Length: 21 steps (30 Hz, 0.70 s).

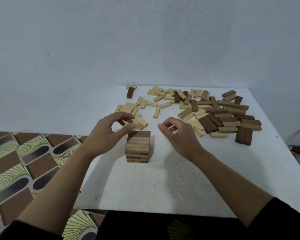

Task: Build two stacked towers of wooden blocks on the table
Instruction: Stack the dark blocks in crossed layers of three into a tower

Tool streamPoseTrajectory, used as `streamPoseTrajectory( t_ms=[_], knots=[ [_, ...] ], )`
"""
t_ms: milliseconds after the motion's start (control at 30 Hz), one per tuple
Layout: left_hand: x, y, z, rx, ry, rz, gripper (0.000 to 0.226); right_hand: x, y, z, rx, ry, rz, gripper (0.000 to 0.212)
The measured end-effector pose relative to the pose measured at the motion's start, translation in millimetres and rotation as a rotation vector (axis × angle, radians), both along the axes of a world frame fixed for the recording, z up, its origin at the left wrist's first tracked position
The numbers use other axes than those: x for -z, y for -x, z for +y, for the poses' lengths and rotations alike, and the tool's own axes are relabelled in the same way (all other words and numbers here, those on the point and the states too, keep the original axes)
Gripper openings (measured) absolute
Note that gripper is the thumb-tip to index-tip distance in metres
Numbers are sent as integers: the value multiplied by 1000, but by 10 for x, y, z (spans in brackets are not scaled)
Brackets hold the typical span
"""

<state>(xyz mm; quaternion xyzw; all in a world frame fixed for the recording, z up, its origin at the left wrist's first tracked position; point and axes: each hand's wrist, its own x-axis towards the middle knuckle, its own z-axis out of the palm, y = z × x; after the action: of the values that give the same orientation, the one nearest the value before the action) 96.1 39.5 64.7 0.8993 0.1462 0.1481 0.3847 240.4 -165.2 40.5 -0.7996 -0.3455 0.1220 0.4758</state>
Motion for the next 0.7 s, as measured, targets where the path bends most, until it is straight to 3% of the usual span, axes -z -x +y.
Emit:
streamPoseTrajectory(
  t_ms=[133,400,567,700],
  knots=[
    [111,-151,75,-172,141,-115,9,15,-131,69,51,-1,-20,19],
    [298,-607,443,-290,204,-79,5,159,-489,285,51,115,-193,9],
    [348,-1056,783,-316,40,19,8,264,-774,437,89,218,-318,8],
    [463,-1437,983,-260,-173,253,34,344,-962,551,122,262,-383,16]
  ],
)
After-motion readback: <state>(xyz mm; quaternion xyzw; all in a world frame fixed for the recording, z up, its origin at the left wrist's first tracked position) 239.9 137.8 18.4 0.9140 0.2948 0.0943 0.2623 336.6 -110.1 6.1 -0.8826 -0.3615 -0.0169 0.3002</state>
